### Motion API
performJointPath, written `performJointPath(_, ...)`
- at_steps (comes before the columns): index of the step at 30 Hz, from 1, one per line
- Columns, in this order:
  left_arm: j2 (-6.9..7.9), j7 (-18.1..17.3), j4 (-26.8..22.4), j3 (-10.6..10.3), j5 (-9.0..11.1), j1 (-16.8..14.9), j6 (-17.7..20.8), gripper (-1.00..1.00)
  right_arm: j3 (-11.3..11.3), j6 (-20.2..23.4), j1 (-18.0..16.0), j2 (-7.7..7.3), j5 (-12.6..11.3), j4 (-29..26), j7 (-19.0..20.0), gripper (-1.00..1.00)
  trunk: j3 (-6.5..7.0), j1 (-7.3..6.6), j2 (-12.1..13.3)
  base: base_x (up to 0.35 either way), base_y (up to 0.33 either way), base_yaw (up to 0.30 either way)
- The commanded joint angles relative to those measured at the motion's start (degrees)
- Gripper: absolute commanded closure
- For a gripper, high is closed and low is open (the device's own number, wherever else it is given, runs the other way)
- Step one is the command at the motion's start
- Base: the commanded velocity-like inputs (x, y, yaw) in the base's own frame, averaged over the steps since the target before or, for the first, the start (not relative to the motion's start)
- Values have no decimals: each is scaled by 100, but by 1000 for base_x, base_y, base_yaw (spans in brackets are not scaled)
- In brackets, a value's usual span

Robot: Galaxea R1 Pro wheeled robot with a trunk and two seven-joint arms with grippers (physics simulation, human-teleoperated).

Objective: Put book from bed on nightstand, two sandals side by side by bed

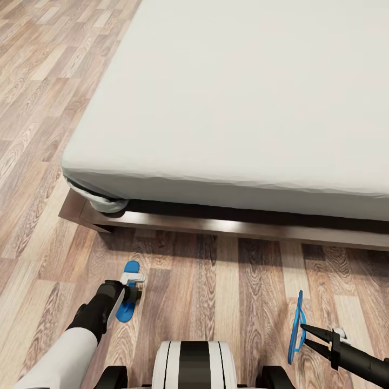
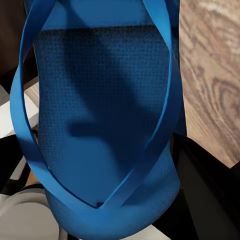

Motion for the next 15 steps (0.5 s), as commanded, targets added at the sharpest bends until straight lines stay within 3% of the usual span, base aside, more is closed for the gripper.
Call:
performJointPath(1, -3, -18, -8, 11, -33, -2, 24, -100, 18, 65, -2, -2, -36, 2, 15, 100, -3, -1, -1, 0, 0, 0)
performJointPath(15, -3, -18, -8, 11, -33, -2, 41, -100, 20, 66, -3, -2, -36, 2, 17, 100, 285, -34, 16, 0, 0, 0)
